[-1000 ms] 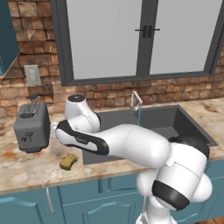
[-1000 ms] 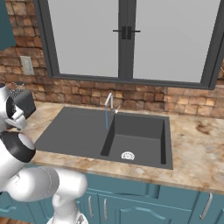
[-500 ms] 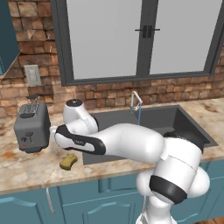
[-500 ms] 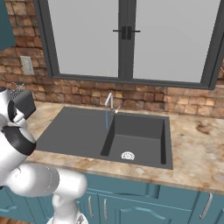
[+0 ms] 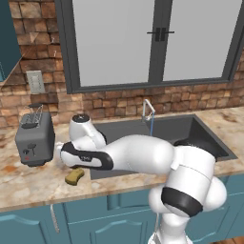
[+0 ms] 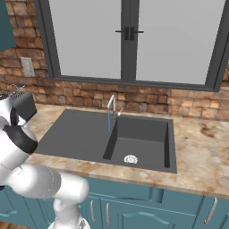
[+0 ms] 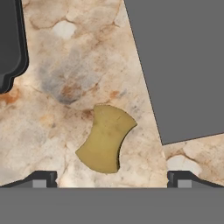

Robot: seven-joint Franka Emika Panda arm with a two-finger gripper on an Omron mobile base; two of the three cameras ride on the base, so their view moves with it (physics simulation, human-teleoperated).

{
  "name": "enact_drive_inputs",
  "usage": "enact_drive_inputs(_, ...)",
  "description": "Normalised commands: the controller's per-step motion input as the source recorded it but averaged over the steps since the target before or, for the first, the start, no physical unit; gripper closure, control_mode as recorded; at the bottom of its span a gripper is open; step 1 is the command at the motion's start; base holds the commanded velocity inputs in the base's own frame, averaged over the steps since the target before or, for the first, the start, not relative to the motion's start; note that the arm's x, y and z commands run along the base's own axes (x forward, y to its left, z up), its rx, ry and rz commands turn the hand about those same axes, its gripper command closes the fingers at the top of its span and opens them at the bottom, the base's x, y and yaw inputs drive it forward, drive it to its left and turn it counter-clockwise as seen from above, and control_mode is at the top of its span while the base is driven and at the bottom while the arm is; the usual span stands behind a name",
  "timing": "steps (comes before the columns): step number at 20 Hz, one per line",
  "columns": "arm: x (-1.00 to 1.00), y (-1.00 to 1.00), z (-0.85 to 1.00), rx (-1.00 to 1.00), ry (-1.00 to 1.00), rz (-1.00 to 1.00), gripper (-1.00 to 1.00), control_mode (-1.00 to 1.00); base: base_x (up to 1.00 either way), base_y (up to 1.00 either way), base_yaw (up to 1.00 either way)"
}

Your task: Soak the sponge with water for a few seconds and then drop it inside the sink.

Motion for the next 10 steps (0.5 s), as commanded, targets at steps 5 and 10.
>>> enact_drive_inputs(5,0.05,0.12,-0.18,0.00,0.00,-0.02,-1.00,-1.00,0.00,0.00,0.00)
enact_drive_inputs(10,0.10,0.10,-0.18,0.00,0.00,-0.02,-1.00,-1.00,0.00,0.00,0.00)
